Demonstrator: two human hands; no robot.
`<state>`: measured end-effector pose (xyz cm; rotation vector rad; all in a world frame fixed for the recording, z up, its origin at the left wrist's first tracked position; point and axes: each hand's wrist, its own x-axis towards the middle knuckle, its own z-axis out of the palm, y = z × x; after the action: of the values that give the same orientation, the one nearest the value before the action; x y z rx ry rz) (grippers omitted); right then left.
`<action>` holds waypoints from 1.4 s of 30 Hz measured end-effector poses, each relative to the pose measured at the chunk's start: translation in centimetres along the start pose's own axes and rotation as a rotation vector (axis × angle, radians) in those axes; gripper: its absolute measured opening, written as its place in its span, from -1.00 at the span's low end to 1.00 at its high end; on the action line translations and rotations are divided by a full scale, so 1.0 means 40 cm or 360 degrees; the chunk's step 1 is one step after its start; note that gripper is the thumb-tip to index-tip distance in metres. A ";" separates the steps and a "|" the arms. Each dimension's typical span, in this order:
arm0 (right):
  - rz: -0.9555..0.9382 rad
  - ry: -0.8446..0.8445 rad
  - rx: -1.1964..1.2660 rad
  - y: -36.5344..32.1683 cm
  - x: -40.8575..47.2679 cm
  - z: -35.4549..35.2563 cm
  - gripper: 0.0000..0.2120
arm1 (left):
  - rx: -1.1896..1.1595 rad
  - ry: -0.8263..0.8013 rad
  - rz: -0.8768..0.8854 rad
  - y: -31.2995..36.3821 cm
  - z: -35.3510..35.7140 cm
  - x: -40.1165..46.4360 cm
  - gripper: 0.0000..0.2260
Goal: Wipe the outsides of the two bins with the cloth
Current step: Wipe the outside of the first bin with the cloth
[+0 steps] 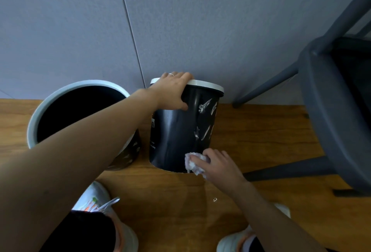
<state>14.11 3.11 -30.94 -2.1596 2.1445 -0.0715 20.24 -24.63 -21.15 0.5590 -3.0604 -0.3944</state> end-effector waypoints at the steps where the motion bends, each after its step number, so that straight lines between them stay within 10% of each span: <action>1: 0.0021 0.0012 0.0044 -0.005 0.001 -0.001 -0.25 | 0.0002 -0.0011 -0.0041 0.008 0.005 0.004 -0.30; 11: 0.0384 0.0123 0.0487 -0.040 0.019 -0.007 -0.57 | -0.0221 -0.0083 -0.0196 -0.025 -0.005 -0.008 -0.29; 18: 0.0526 -0.0005 0.0776 -0.056 0.004 0.015 -0.36 | -0.0236 -0.0092 -0.0195 -0.029 -0.009 -0.015 -0.30; 26: 0.0628 0.0161 0.0761 -0.088 0.032 0.038 -0.74 | -0.0212 -0.0087 -0.0169 -0.016 -0.007 -0.012 -0.30; 36: 0.0666 -0.0201 0.0746 -0.120 0.030 0.039 -0.59 | -0.0208 -0.0098 -0.0190 -0.027 -0.007 -0.013 -0.28; 42: 0.0636 0.0019 0.0636 -0.098 0.032 0.035 -0.68 | -0.0191 -0.0085 -0.0210 -0.037 0.000 -0.014 -0.28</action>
<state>18.15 1.90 -31.98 -1.4975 2.2833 -0.4385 21.28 -25.77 -21.50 0.7588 -3.0326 -0.6007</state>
